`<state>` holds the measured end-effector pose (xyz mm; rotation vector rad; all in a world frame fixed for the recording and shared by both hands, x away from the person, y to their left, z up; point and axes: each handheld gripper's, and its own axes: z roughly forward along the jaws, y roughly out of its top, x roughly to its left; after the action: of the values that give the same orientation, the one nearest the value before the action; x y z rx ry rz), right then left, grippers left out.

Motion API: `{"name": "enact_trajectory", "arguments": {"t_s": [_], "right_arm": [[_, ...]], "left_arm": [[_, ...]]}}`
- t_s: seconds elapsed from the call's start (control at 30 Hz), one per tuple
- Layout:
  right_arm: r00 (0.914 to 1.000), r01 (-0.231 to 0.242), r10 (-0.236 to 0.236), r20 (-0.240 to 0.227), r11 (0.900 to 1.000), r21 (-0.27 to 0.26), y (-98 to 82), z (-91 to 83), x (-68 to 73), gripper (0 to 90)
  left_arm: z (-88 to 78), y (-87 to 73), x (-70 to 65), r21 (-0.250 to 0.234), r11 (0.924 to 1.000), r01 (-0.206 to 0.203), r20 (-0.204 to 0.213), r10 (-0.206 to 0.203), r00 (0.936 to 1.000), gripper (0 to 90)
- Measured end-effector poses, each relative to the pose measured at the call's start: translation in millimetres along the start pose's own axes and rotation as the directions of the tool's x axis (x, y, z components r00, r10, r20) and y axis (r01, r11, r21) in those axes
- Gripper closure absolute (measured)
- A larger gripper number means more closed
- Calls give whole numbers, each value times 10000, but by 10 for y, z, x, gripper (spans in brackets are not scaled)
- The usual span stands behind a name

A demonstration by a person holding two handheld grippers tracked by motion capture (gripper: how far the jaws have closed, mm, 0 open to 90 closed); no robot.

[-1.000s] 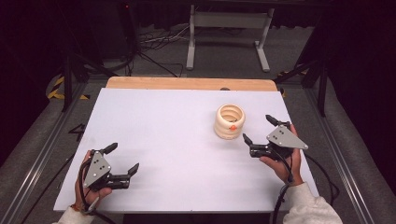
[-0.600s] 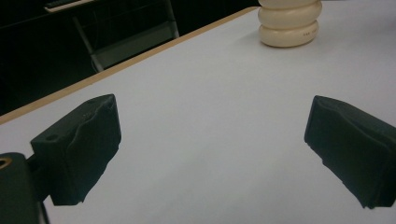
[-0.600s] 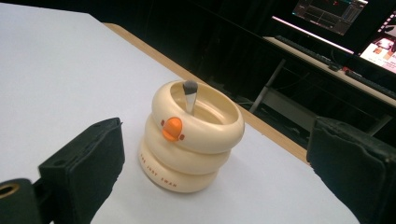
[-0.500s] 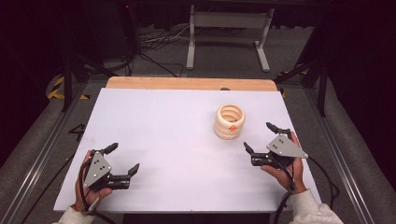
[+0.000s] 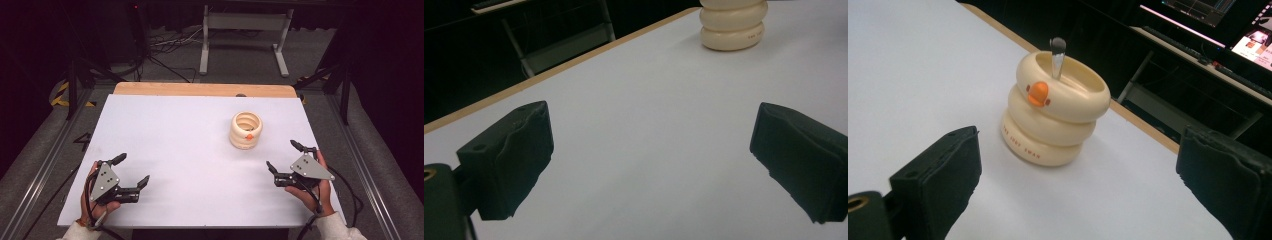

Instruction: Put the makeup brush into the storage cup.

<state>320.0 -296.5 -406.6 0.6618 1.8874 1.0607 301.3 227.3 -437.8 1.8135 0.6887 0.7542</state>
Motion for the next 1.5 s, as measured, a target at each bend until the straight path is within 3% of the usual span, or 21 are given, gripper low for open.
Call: {"name": "enact_trajectory", "arguments": {"t_s": [0.47, 1.2, 1.5], "right_arm": [[9994, 337, -336, -35, 9979, 545, -222, -77, 91, 47], [9991, -396, 381, 163, 9940, 1016, -548, -288, 44, 47], [9970, -748, 732, 260, 9948, 686, -556, -365, 12, 47]], "left_arm": [[6, -4, -6, 55, 10000, -36, -27, 36, 10000, 45], [35, 4, -1, 94, 9999, -132, 36, 131, 9999, 46], [66, 10, -34, 142, 9997, -199, 129, 197, 9997, 45]]}}
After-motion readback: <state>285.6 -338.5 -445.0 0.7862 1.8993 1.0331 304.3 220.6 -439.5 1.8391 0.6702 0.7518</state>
